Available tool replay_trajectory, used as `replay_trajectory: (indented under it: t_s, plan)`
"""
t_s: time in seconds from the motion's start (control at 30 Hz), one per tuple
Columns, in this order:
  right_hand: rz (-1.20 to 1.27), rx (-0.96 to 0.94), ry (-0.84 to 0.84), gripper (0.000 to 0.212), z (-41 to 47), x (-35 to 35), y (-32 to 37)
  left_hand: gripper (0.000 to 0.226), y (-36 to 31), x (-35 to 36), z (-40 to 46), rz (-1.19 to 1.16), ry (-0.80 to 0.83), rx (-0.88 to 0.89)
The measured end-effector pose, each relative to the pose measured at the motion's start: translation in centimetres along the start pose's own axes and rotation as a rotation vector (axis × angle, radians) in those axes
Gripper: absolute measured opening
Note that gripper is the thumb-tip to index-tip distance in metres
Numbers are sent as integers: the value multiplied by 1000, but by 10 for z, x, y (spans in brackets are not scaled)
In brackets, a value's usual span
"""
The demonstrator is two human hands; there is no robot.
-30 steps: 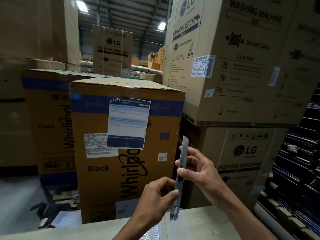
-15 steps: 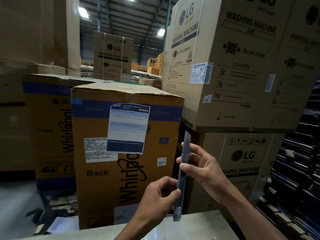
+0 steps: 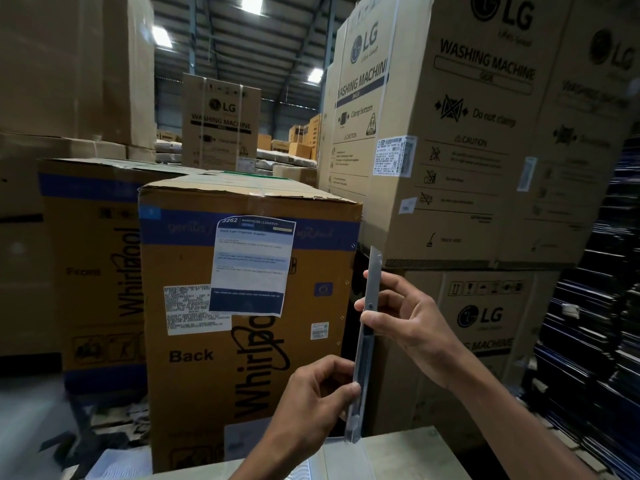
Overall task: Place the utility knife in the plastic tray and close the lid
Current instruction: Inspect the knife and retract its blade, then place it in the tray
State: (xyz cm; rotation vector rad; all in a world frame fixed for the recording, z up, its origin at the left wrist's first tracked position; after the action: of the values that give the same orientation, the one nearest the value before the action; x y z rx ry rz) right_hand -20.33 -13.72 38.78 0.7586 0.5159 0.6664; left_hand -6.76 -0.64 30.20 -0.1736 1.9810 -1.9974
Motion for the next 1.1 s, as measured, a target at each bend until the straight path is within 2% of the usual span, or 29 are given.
replay_trajectory:
  t_s: [0.77,1.1]
  plan:
    - [-46,-56,21,62,3,3,7,17,-14,-5,6,58,-74,95]
    - [-59,-39,47,66,2,5,-1,18,-29,-8,15,-50,-27,160]
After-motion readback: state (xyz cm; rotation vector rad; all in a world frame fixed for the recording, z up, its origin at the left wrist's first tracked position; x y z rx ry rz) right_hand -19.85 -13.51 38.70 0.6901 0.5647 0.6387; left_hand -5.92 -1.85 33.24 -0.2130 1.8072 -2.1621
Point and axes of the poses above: each hand's wrist, its own z-axis towards the middle knuckle, its own x-axis out of the palm, y = z × x, the point moved 1 cm from there along z, towards the middle knuckle, and after that the axes turned 14 degrees about -x, right-handed, at the moved point
